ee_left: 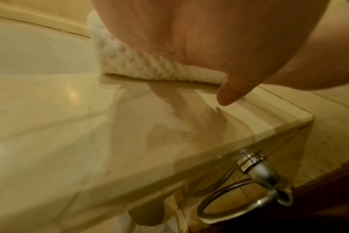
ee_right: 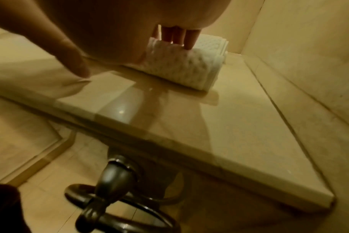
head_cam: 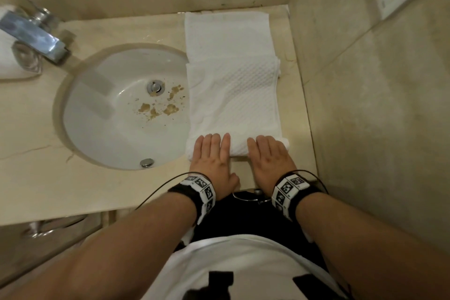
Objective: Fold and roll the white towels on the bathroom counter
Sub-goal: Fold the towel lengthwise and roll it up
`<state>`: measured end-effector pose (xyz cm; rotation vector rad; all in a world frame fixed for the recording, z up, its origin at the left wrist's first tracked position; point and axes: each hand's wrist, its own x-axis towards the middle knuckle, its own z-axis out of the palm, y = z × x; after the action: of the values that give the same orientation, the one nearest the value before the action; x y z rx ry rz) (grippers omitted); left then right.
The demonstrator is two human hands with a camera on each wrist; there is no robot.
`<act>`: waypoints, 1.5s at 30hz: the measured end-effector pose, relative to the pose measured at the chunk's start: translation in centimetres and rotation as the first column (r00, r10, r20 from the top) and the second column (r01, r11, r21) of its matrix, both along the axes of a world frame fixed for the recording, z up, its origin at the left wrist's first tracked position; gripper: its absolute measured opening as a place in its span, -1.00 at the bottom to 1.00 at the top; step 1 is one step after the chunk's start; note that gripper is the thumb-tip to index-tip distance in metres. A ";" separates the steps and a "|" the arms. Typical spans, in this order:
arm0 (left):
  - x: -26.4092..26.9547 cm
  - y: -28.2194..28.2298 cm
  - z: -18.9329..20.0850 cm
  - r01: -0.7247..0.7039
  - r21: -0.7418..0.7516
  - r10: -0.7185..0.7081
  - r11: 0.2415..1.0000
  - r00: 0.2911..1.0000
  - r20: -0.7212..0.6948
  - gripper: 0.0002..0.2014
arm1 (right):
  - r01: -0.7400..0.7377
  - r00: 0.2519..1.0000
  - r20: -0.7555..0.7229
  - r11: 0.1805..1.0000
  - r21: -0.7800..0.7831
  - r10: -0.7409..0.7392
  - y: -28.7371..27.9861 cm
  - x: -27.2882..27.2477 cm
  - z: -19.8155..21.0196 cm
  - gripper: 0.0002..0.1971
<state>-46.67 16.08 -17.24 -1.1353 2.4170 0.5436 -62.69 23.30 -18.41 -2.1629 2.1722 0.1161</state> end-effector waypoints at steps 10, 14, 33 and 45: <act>-1.1 -0.6 -0.6 -0.124 0.003 0.124 0.992 0.992 -0.033 0.05 | 0.089 0.996 -0.019 0.967 0.238 -0.087 -0.6 0.3 -1.0 0.03; -1.4 -0.7 -0.9 -0.151 -0.020 0.149 0.988 0.987 -0.058 0.01 | 0.051 0.999 -0.025 0.958 0.282 -0.046 -1.8 -0.3 -0.5 -0.03; -2.7 -5.1 -0.7 -0.098 -0.153 0.088 0.983 0.993 -0.073 -0.44 | 0.004 0.999 -0.053 0.959 0.282 0.011 -8.5 -2.7 0.8 -0.29; -2.3 -3.2 -1.2 -0.059 -0.241 0.028 0.969 0.991 -0.131 -0.58 | 0.101 0.995 -0.045 0.946 0.308 -0.092 -6.0 -1.6 0.9 -0.51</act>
<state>-48.98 12.87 -18.42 -1.2915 2.6305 0.3469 -64.34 17.30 -17.54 -1.8915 2.1024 0.4540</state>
